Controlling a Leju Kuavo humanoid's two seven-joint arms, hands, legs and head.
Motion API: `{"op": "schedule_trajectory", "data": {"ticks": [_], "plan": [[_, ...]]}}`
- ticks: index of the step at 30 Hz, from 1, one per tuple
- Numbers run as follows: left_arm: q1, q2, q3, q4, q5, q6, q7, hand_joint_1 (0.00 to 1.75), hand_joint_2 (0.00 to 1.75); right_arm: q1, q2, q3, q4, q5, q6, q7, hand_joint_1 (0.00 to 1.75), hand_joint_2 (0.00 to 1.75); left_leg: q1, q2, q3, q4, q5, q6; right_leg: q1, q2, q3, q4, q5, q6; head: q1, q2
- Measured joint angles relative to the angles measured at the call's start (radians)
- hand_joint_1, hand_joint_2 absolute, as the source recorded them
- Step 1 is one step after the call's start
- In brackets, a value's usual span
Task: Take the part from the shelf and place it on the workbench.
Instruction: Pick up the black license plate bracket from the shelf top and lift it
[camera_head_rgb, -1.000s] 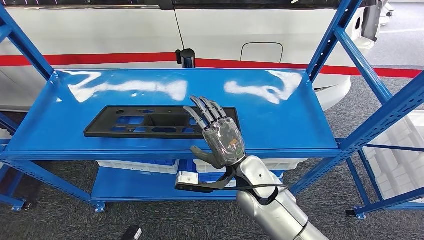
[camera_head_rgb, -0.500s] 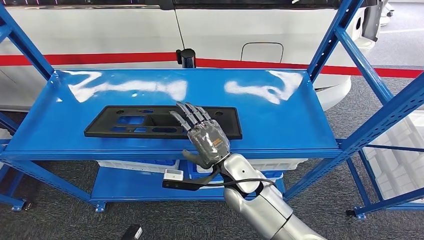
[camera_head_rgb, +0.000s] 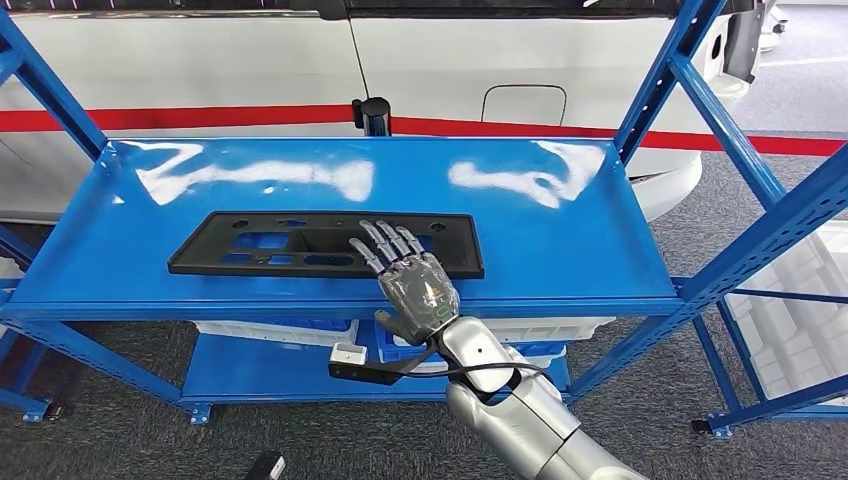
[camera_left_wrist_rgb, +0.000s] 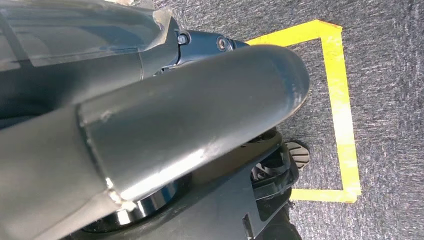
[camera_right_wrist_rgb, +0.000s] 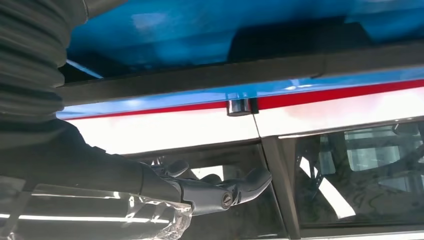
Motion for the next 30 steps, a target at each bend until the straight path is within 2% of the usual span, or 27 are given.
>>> {"op": "schedule_trajectory", "data": {"ticks": [10, 20, 30], "plan": [[0.007, -0.005, 0.000, 0.000, 0.007, -0.002, 0.002, 0.00, 0.00, -0.060, 0.024, -0.045, 0.115, 0.032, -0.019, 0.023, 0.00, 1.75, 0.000, 0.000, 0.000, 0.000, 0.000, 0.000, 0.000, 0.000, 0.000, 0.000, 0.000, 0.000, 0.000, 0.000], [0.005, -0.005, -0.008, 0.000, -0.004, -0.025, 0.015, 0.00, 0.00, -0.087, 0.033, -0.108, 0.155, 0.058, -0.024, 0.050, 0.00, 1.75, 0.000, 0.000, 0.000, 0.000, 0.000, 0.000, 0.000, 0.000, 0.000, 0.000, 0.000, 0.000, 0.000, 0.000], [0.005, -0.005, -0.019, 0.000, -0.007, -0.030, 0.017, 0.00, 0.00, -0.093, 0.039, -0.130, 0.182, 0.098, -0.013, 0.069, 0.00, 1.75, 0.000, 0.000, 0.000, 0.000, 0.000, 0.000, 0.000, 0.000, 0.000, 0.000, 0.000, 0.000, 0.000, 0.000]]}}
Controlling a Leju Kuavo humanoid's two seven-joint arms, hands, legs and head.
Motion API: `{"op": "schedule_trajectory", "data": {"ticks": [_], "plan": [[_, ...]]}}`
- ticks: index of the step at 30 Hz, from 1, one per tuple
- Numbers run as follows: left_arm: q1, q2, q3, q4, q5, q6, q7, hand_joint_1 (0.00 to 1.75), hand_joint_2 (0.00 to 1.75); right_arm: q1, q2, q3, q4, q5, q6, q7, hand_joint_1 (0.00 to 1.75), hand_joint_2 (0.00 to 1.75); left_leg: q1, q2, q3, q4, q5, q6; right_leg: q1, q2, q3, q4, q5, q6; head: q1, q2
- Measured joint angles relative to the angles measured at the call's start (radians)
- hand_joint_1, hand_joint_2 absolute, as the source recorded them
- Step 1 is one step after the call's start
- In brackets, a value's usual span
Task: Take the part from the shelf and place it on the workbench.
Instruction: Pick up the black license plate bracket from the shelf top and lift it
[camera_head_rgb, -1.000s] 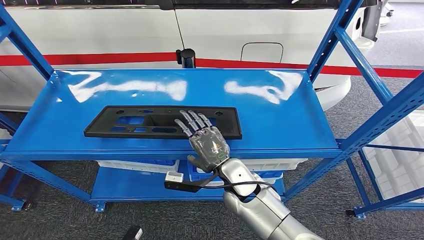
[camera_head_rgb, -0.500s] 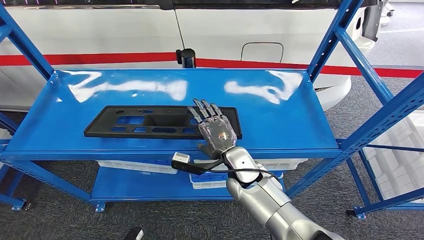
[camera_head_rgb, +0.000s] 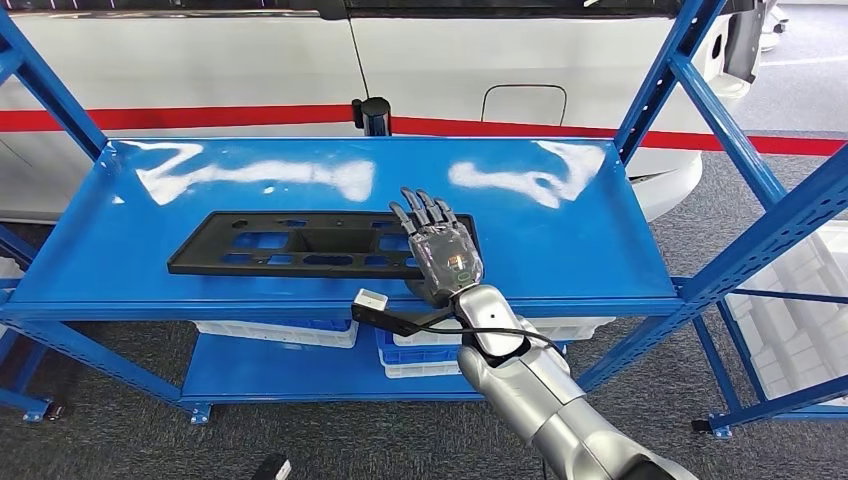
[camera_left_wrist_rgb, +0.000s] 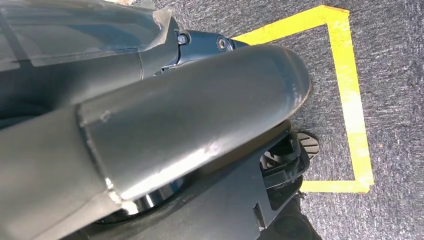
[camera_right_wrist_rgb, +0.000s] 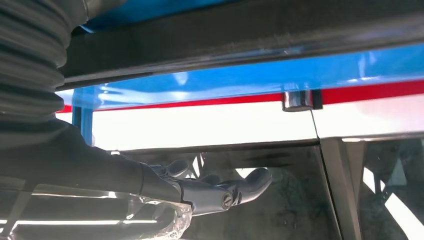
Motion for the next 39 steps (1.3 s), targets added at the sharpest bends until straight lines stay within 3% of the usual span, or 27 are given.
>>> {"op": "schedule_trajectory", "data": {"ticks": [1, 5, 12, 19, 23, 28, 33, 39], "plan": [[0.000, 0.000, 0.000, 0.000, -0.001, 0.000, -0.001, 0.00, 0.00, -0.002, 0.002, -0.004, 0.012, 0.012, 0.002, 0.009, 0.00, 1.75, 0.000, 0.000, 0.000, 0.000, 0.000, 0.000, 0.000, 0.000, 0.000, 0.000, 0.000, 0.000, 0.000, 0.000], [0.002, -0.001, -0.003, 0.000, 0.000, 0.001, -0.014, 0.00, 0.00, -0.027, 0.010, -0.023, 0.105, 0.038, -0.006, 0.035, 1.75, 1.75, 0.000, 0.000, 0.000, 0.000, 0.000, 0.000, 0.000, 0.000, 0.000, 0.000, 0.000, 0.000, 0.000, 0.000], [0.035, 0.001, -0.007, 0.000, 0.016, -0.003, -0.128, 0.00, 0.00, -0.068, 0.027, -0.047, 0.242, 0.044, -0.002, 0.037, 1.75, 1.75, 0.000, 0.000, 0.005, 0.000, 0.000, 0.000, 0.000, 0.000, 0.004, -0.001, 0.000, 0.000, 0.000, 0.000], [0.053, 0.001, -0.013, 0.000, 0.018, 0.003, -0.151, 0.00, 0.00, -0.087, 0.031, -0.061, 0.266, 0.047, 0.004, 0.033, 1.75, 1.75, 0.000, 0.000, 0.008, 0.000, 0.000, 0.000, 0.000, 0.000, 0.004, -0.001, -0.001, 0.000, 0.000, 0.000], [0.055, 0.001, -0.014, 0.000, 0.018, 0.004, -0.153, 0.00, 1.75, -0.092, 0.031, -0.062, 0.269, 0.051, 0.004, 0.033, 1.75, 1.75, 0.000, 0.000, 0.010, 0.000, 0.000, 0.000, 0.000, 0.000, 0.004, -0.001, -0.001, 0.000, 0.000, 0.000], [0.054, 0.001, -0.018, 0.000, 0.018, -0.007, -0.150, 0.00, 1.75, -0.091, 0.031, -0.068, 0.268, 0.065, 0.006, 0.033, 1.75, 1.75, 0.000, -0.001, 0.013, 0.000, -0.001, 0.000, 0.000, 0.000, 0.003, -0.001, -0.003, 0.002, 0.000, 0.000], [0.023, 0.001, -0.025, 0.000, 0.024, -0.034, -0.058, 0.00, 1.75, -0.092, 0.030, -0.084, 0.268, 0.063, -0.005, 0.027, 1.75, 1.75, 0.000, -0.001, 0.014, 0.000, -0.001, 0.001, 0.000, 0.000, 0.004, -0.001, -0.003, 0.002, 0.000, 0.000], [0.007, 0.002, -0.025, 0.000, 0.030, -0.014, -0.059, 0.00, 1.75, -0.041, 0.017, -0.122, 0.204, 0.062, -0.165, -0.005, 1.75, 1.75, -0.001, -0.001, 0.011, 0.000, -0.001, 0.001, 0.000, 0.000, 0.012, -0.001, -0.002, 0.003, 0.000, 0.000]]}}
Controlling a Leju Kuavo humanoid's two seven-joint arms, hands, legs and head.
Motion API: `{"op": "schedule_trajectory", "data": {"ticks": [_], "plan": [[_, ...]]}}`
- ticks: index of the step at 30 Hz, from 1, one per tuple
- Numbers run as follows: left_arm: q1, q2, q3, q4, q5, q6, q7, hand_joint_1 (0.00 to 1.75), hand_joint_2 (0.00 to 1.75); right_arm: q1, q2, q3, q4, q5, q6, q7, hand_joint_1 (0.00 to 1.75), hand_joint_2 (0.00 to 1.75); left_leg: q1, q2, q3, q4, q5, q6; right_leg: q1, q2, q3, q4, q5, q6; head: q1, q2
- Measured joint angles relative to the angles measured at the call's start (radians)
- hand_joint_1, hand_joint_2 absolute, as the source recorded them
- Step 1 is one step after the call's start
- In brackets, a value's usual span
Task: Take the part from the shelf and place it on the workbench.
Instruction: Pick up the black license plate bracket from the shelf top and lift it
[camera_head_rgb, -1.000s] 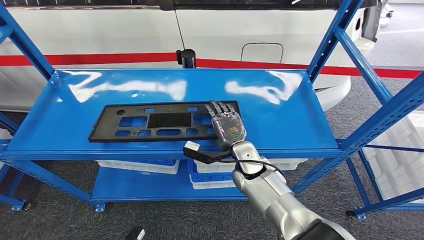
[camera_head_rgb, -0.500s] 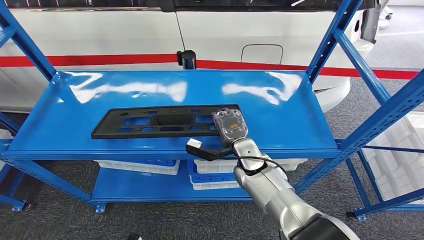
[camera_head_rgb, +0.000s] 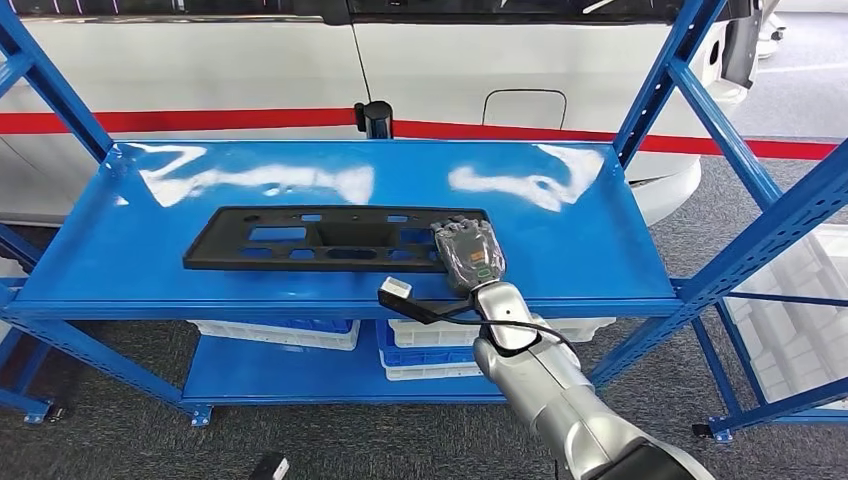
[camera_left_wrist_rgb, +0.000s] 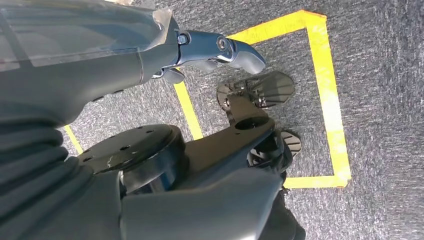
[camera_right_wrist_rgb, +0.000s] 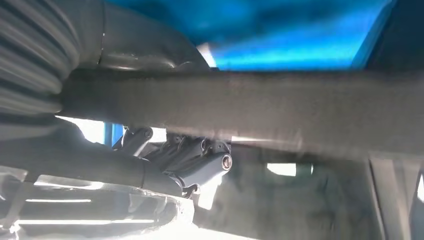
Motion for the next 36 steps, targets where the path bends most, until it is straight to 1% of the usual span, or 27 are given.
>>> {"op": "schedule_trajectory", "data": {"ticks": [2, 6, 11, 14, 20, 22, 25, 27, 28, 29, 30, 31, 32, 33, 34, 35, 36], "plan": [[0.000, 0.001, -0.002, 0.000, 0.000, 0.001, -0.005, 0.00, 1.75, 0.034, -0.014, -0.017, -0.077, 0.005, -0.032, -0.015, 1.75, 1.75, 0.000, 0.000, -0.001, 0.000, 0.000, 0.000, 0.000, 0.000, -0.001, 0.000, 0.000, 0.000, 0.000, 0.000], [0.001, 0.004, -0.004, 0.000, 0.006, 0.001, -0.008, 0.00, 1.75, 0.099, -0.051, -0.062, -0.294, 0.017, -0.077, -0.051, 1.75, 1.75, 0.000, 0.000, -0.004, 0.000, 0.000, 0.000, 0.000, 0.000, -0.003, 0.000, 0.000, 0.000, 0.000, 0.000], [0.003, 0.006, -0.007, 0.000, 0.006, 0.000, -0.005, 0.00, 1.75, 0.166, -0.091, -0.108, -0.507, 0.016, -0.103, -0.077, 1.75, 1.75, 0.000, 0.000, -0.006, 0.000, -0.001, 0.000, 0.000, 0.000, -0.006, 0.000, -0.001, 0.000, 0.000, 0.000], [0.003, 0.007, -0.007, 0.000, 0.007, 0.000, 0.004, 0.00, 1.75, 0.200, -0.111, -0.120, -0.582, 0.005, -0.108, -0.095, 1.75, 1.75, 0.000, 0.000, -0.006, 0.000, -0.001, -0.001, 0.000, 0.000, -0.006, 0.000, 0.000, 0.000, 0.000, 0.000], [0.009, 0.010, -0.007, 0.000, 0.016, 0.004, 0.014, 0.00, 1.75, 0.248, -0.146, -0.126, -0.666, -0.035, -0.130, -0.122, 1.75, 1.75, -0.006, 0.000, -0.007, 0.001, -0.002, 0.001, -0.005, 0.000, -0.006, -0.001, 0.000, 0.001, 0.000, 0.000], [0.012, 0.012, -0.007, 0.000, 0.018, 0.009, 0.014, 0.00, 1.75, 0.260, -0.157, -0.126, -0.688, -0.049, -0.137, -0.130, 1.75, 1.75, -0.009, 0.000, -0.007, 0.002, -0.004, 0.004, -0.007, 0.000, -0.006, -0.001, 0.000, 0.003, 0.000, 0.000], [0.013, 0.015, -0.007, 0.000, 0.019, 0.011, 0.014, 0.00, 1.75, 0.275, -0.174, -0.126, -0.721, -0.063, -0.147, -0.138, 1.75, 1.75, -0.014, 0.000, -0.007, 0.004, -0.007, 0.011, -0.012, 0.000, -0.005, -0.002, -0.001, 0.010, 0.000, 0.000], [0.013, 0.016, -0.007, 0.000, 0.020, 0.011, 0.014, 0.00, 1.75, 0.284, -0.183, -0.126, -0.739, -0.067, -0.149, -0.141, 1.75, 1.75, -0.015, 0.001, -0.006, 0.002, -0.004, 0.022, -0.015, 0.000, -0.004, -0.003, 0.000, 0.019, -0.001, 0.000], [0.013, 0.016, -0.007, 0.000, 0.021, 0.012, 0.014, 0.00, 1.75, 0.287, -0.188, -0.126, -0.746, -0.069, -0.150, -0.142, 1.75, 1.75, -0.013, 0.003, -0.004, -0.001, 0.000, 0.028, -0.016, 0.000, -0.007, 0.003, -0.005, 0.021, 0.000, 0.000], [0.013, 0.016, -0.007, 0.000, 0.023, 0.014, 0.014, 0.00, 1.75, 0.291, -0.193, -0.127, -0.754, -0.072, -0.151, -0.143, 1.75, 1.75, -0.012, 0.004, -0.003, -0.005, 0.004, 0.035, -0.017, -0.001, -0.015, 0.023, -0.020, 0.019, 0.000, 0.000], [0.013, 0.016, -0.007, 0.000, 0.025, 0.016, 0.014, 0.00, 1.75, 0.296, -0.199, -0.127, -0.763, -0.075, -0.153, -0.145, 1.75, 1.75, -0.009, 0.006, -0.001, -0.009, 0.008, 0.040, -0.017, -0.002, -0.032, 0.064, -0.046, 0.014, 0.002, 0.000], [0.013, 0.016, -0.007, 0.000, 0.027, 0.019, 0.014, 0.00, 1.75, 0.304, -0.207, -0.128, -0.773, -0.080, -0.155, -0.146, 1.75, 1.75, -0.010, 0.007, -0.002, -0.009, 0.009, 0.042, -0.017, -0.002, -0.058, 0.125, -0.079, 0.006, 0.004, 0.000], [0.014, 0.016, -0.007, 0.000, 0.029, 0.023, 0.014, 0.00, 1.75, 0.315, -0.215, -0.129, -0.785, -0.085, -0.157, -0.146, 1.75, 1.75, -0.011, 0.006, -0.004, -0.009, 0.010, 0.044, -0.014, -0.003, -0.089, 0.200, -0.113, 0.000, 0.005, 0.000], [0.015, 0.016, -0.007, 0.000, 0.030, 0.026, 0.014, 0.00, 1.75, 0.328, -0.224, -0.132, -0.799, -0.091, -0.159, -0.147, 1.75, 1.75, -0.013, 0.006, -0.006, -0.009, 0.011, 0.045, -0.012, -0.002, -0.116, 0.267, -0.139, -0.002, 0.006, 0.000], [0.016, 0.016, -0.007, 0.000, 0.030, 0.029, 0.015, 0.00, 1.75, 0.341, -0.233, -0.135, -0.815, -0.098, -0.160, -0.148, 1.75, 1.75, -0.015, 0.005, -0.007, -0.009, 0.011, 0.046, -0.009, -0.002, -0.131, 0.306, -0.150, -0.001, 0.006, 0.000], [0.018, 0.017, -0.007, 0.000, 0.030, 0.032, 0.015, 0.00, 1.75, 0.355, -0.241, -0.138, -0.832, -0.106, -0.161, -0.150, 1.75, 1.75, -0.016, 0.005, -0.008, -0.008, 0.012, 0.046, -0.005, -0.002, -0.126, 0.306, -0.146, 0.003, 0.006, 0.000], [0.018, 0.017, -0.007, 0.000, 0.030, 0.035, 0.015, 0.00, 1.75, 0.366, -0.249, -0.140, -0.849, -0.113, -0.161, -0.153, 1.75, 1.75, -0.017, 0.005, -0.009, -0.008, 0.013, 0.045, -0.003, -0.002, -0.100, 0.262, -0.127, 0.007, 0.006, 0.000]]}}
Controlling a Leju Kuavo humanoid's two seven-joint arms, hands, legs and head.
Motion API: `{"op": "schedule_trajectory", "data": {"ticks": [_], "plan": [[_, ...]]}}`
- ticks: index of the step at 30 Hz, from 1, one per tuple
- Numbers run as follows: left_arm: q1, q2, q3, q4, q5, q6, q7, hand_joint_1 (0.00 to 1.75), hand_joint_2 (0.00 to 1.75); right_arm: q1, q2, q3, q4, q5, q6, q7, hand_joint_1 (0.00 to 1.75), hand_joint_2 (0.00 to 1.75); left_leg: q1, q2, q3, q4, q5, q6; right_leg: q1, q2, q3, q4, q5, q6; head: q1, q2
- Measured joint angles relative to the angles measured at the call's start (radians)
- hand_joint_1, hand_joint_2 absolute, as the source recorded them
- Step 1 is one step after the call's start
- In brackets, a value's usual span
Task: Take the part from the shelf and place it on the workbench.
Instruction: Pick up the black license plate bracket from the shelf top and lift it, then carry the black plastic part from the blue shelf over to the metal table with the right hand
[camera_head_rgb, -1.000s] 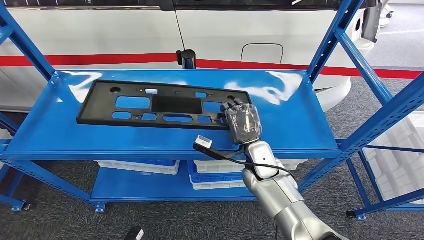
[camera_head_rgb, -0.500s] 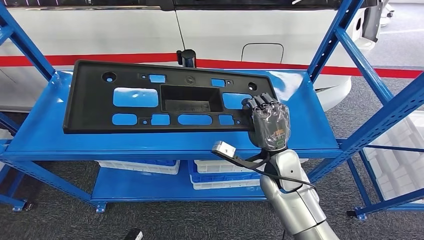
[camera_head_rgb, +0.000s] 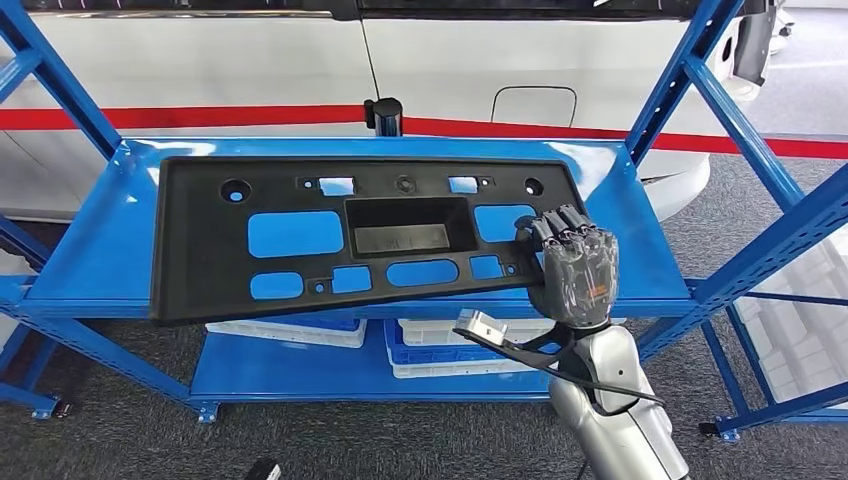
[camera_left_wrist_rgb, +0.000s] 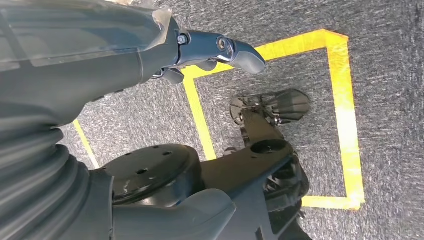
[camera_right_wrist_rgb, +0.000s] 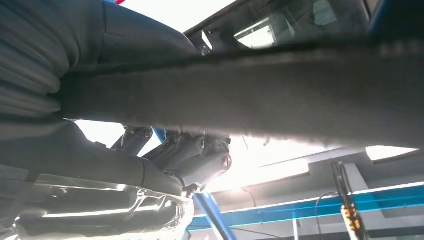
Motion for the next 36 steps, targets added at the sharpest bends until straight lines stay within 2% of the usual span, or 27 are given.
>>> {"op": "schedule_trajectory", "data": {"ticks": [1, 3, 4, 6, 7, 9, 11, 12, 13, 14, 15, 17, 18, 19, 21, 23, 24, 26, 27, 28, 29, 30, 31, 33, 34, 35, 36], "plan": [[0.000, 0.000, 0.000, 0.000, 0.000, 0.003, 0.000, 0.00, 1.75, 0.011, -0.008, -0.002, -0.020, -0.007, 0.000, -0.003, 1.75, 1.75, 0.000, 0.000, 0.000, 0.001, 0.001, -0.001, 0.002, 0.000, 0.042, -0.073, 0.026, 0.003, 0.000, 0.000], [0.000, 0.000, 0.000, 0.000, -0.002, 0.007, 0.000, 0.00, 1.75, 0.033, -0.023, -0.007, -0.066, -0.012, -0.002, -0.007, 1.75, 1.75, -0.002, -0.001, -0.003, 0.005, 0.003, -0.007, 0.008, 0.000, 0.118, -0.202, 0.067, -0.003, 0.000, 0.000], [0.000, 0.000, 0.000, 0.000, -0.002, 0.008, 0.001, 0.00, 1.75, 0.044, -0.030, -0.010, -0.090, -0.012, -0.003, -0.008, 1.75, 1.75, -0.004, -0.001, -0.004, 0.009, 0.004, -0.011, 0.011, 0.000, 0.135, -0.234, 0.077, -0.008, 0.000, 0.000], [0.000, 0.001, 0.000, 0.000, -0.004, 0.009, 0.002, 0.00, 1.75, 0.064, -0.041, -0.016, -0.128, -0.011, -0.004, -0.010, 1.75, 1.75, -0.005, -0.002, -0.008, 0.012, 0.009, -0.020, 0.015, 0.001, 0.134, -0.242, 0.085, -0.018, 0.001, 0.000], [0.001, 0.003, 0.000, 0.000, -0.004, 0.009, 0.002, 0.00, 1.75, 0.070, -0.045, -0.018, -0.141, -0.010, -0.004, -0.011, 1.75, 1.75, -0.004, -0.003, -0.011, 0.017, 0.006, -0.025, 0.010, 0.000, 0.132, -0.245, 0.087, -0.023, 0.003, 0.000], [0.001, 0.006, 0.000, 0.000, -0.004, 0.010, 0.002, 0.00, 1.75, 0.083, -0.051, -0.022, -0.166, -0.007, -0.005, -0.014, 1.75, 1.75, 0.001, -0.002, -0.028, 0.056, -0.036, -0.040, 0.001, -0.002, 0.125, -0.246, 0.097, -0.039, -0.001, 0.000], [0.004, 0.007, -0.001, 0.000, -0.003, 0.015, -0.011, 0.00, 1.75, 0.099, -0.056, -0.024, -0.193, 0.000, -0.005, -0.022, 1.75, 1.75, 0.011, -0.001, -0.064, 0.166, -0.124, -0.057, -0.001, -0.005, 0.112, -0.246, 0.107, -0.053, -0.005, 0.000], [0.008, 0.007, -0.001, 0.000, -0.001, 0.019, -0.029, 0.00, 1.75, 0.110, -0.058, -0.024, -0.209, 0.005, -0.005, -0.026, 1.75, 1.75, 0.018, 0.000, -0.080, 0.229, -0.160, -0.065, 0.000, -0.007, 0.106, -0.246, 0.112, -0.055, -0.006, 0.000], [0.015, 0.007, 0.000, 0.000, 0.002, 0.023, -0.049, 0.00, 1.75, 0.123, -0.061, -0.024, -0.225, 0.011, -0.005, -0.030, 1.75, 1.75, 0.023, 0.001, -0.087, 0.274, -0.180, -0.071, 0.000, -0.008, 0.100, -0.245, 0.116, -0.055, -0.006, 0.000], [0.023, 0.007, 0.000, 0.000, 0.005, 0.027, -0.069, 0.00, 1.75, 0.136, -0.063, -0.024, -0.241, 0.016, -0.005, -0.032, 1.75, 1.75, 0.029, 0.001, -0.078, 0.284, -0.179, -0.076, -0.001, -0.008, 0.095, -0.244, 0.120, -0.053, -0.006, 0.000], [0.030, 0.008, 0.000, 0.000, 0.007, 0.031, -0.082, 0.00, 1.75, 0.148, -0.065, -0.024, -0.257, 0.021, -0.004, -0.035, 1.75, 1.75, 0.034, 0.002, -0.050, 0.258, -0.161, -0.079, -0.002, -0.009, 0.090, -0.243, 0.123, -0.050, -0.006, 0.000], [0.038, 0.009, 0.000, 0.000, 0.009, 0.036, -0.093, 0.00, 1.75, 0.163, -0.067, -0.024, -0.283, 0.025, -0.003, -0.037, 1.75, 1.75, 0.041, 0.003, 0.041, 0.127, -0.117, -0.084, -0.005, -0.009, 0.082, -0.237, 0.128, -0.042, -0.006, 0.000], [0.039, 0.009, -0.001, 0.000, 0.009, 0.038, -0.095, 0.00, 1.75, 0.166, -0.068, -0.024, -0.295, 0.025, -0.003, -0.037, 1.75, 1.75, 0.041, 0.001, 0.078, 0.068, -0.104, -0.083, -0.005, -0.009, 0.079, -0.235, 0.131, -0.037, -0.006, 0.000], [0.039, 0.009, -0.001, 0.000, 0.009, 0.039, -0.097, 0.00, 1.75, 0.167, -0.068, -0.024, -0.305, 0.026, -0.002, -0.037, 1.75, 1.75, 0.040, -0.001, 0.100, 0.030, -0.099, -0.080, -0.003, -0.009, 0.076, -0.233, 0.135, -0.030, -0.006, 0.000], [0.039, 0.009, -0.001, 0.000, 0.010, 0.040, -0.099, 0.00, 1.75, 0.168, -0.068, -0.024, -0.321, 0.026, -0.001, -0.037, 1.75, 1.75, 0.032, -0.005, 0.100, 0.016, -0.094, -0.068, 0.000, -0.009, 0.071, -0.234, 0.146, -0.014, -0.005, 0.000], [0.040, 0.009, 0.000, 0.000, 0.010, 0.040, -0.099, 0.00, 1.75, 0.173, -0.070, -0.025, -0.330, 0.026, -0.001, -0.037, 1.75, 1.75, 0.029, -0.002, 0.087, 0.011, -0.080, -0.047, 0.001, -0.009, 0.057, -0.227, 0.142, -0.002, -0.005, 0.000], [0.041, 0.009, 0.000, 0.000, 0.010, 0.040, -0.099, 0.00, 1.75, 0.175, -0.071, -0.026, -0.334, 0.026, -0.001, -0.037, 1.75, 1.75, 0.028, 0.000, 0.078, 0.008, -0.070, -0.034, 0.001, -0.009, 0.043, -0.206, 0.122, -0.004, -0.004, 0.000], [0.041, 0.009, 0.000, 0.000, 0.010, 0.040, -0.100, 0.00, 1.75, 0.178, -0.073, -0.027, -0.338, 0.026, -0.001, -0.037, 1.75, 1.75, 0.023, 0.003, 0.054, 0.006, -0.049, -0.016, -0.001, -0.009, -0.002, -0.098, 0.043, -0.018, -0.001, 0.000], [0.042, 0.009, 0.000, 0.000, 0.010, 0.040, -0.101, 0.00, 1.75, 0.180, -0.073, -0.027, -0.338, 0.025, -0.001, -0.037, 1.75, 1.75, 0.020, 0.004, 0.042, 0.006, -0.041, -0.011, 0.000, -0.008, -0.024, -0.027, 0.005, -0.024, 0.001, 0.000], [0.042, 0.009, 0.000, 0.000, 0.011, 0.040, -0.101, 0.00, 1.75, 0.181, -0.074, -0.027, -0.339, 0.024, 0.000, -0.038, 1.75, 1.75, 0.017, 0.004, 0.029, 0.007, -0.032, -0.009, 0.001, -0.008, -0.037, 0.033, -0.019, -0.024, 0.001, 0.000], [0.043, 0.009, 0.000, 0.000, 0.012, 0.040, -0.100, 0.00, 1.75, 0.183, -0.074, -0.027, -0.339, 0.024, 0.001, -0.039, 1.75, 1.75, 0.013, 0.004, 0.018, 0.007, -0.023, -0.008, 0.004, -0.008, -0.035, 0.062, -0.025, -0.021, 0.002, 0.000], [0.043, 0.009, 0.000, 0.000, 0.013, 0.040, -0.100, 0.00, 1.75, 0.184, -0.074, -0.027, -0.339, 0.024, 0.001, -0.041, 1.75, 1.75, 0.010, 0.004, 0.007, 0.008, -0.015, -0.007, 0.007, -0.008, -0.013, 0.052, -0.014, -0.017, 0.002, 0.000], [0.044, 0.009, 0.000, 0.000, 0.015, 0.041, -0.100, 0.00, 1.75, 0.185, -0.074, -0.027, -0.339, 0.024, 0.002, -0.043, 1.75, 1.75, 0.006, 0.004, -0.003, 0.008, -0.007, -0.007, 0.010, -0.008, 0.028, 0.004, 0.006, -0.014, 0.002, 0.000], [0.044, 0.008, 0.000, 0.000, 0.019, 0.043, -0.100, 0.00, 1.75, 0.184, -0.073, -0.025, -0.340, 0.024, 0.002, -0.046, 1.75, 1.75, 0.001, 0.002, -0.017, 0.009, 0.009, -0.011, 0.019, -0.009, 0.139, -0.151, 0.033, -0.020, 0.002, 0.000], [0.045, 0.007, 0.000, 0.000, 0.021, 0.045, -0.100, 0.00, 1.75, 0.184, -0.072, -0.024, -0.341, 0.024, 0.002, -0.046, 1.75, 1.75, -0.001, 0.002, -0.022, 0.009, 0.017, -0.015, 0.024, -0.008, 0.179, -0.214, 0.037, -0.026, 0.001, 0.000], [0.045, 0.007, 0.000, 0.000, 0.024, 0.047, -0.099, 0.00, 1.75, 0.184, -0.071, -0.023, -0.341, 0.023, 0.002, -0.047, 1.75, 1.75, -0.003, 0.002, -0.024, 0.010, 0.024, -0.019, 0.028, -0.008, 0.199, -0.253, 0.035, -0.032, 0.001, 0.000], [0.046, 0.007, 0.000, 0.000, 0.026, 0.048, -0.098, 0.00, 1.75, 0.185, -0.070, -0.023, -0.341, 0.021, 0.002, -0.047, 1.75, 1.75, -0.004, 0.002, -0.026, 0.010, 0.031, -0.023, 0.032, -0.008, 0.202, -0.268, 0.035, -0.036, 0.001, 0.000]]}}
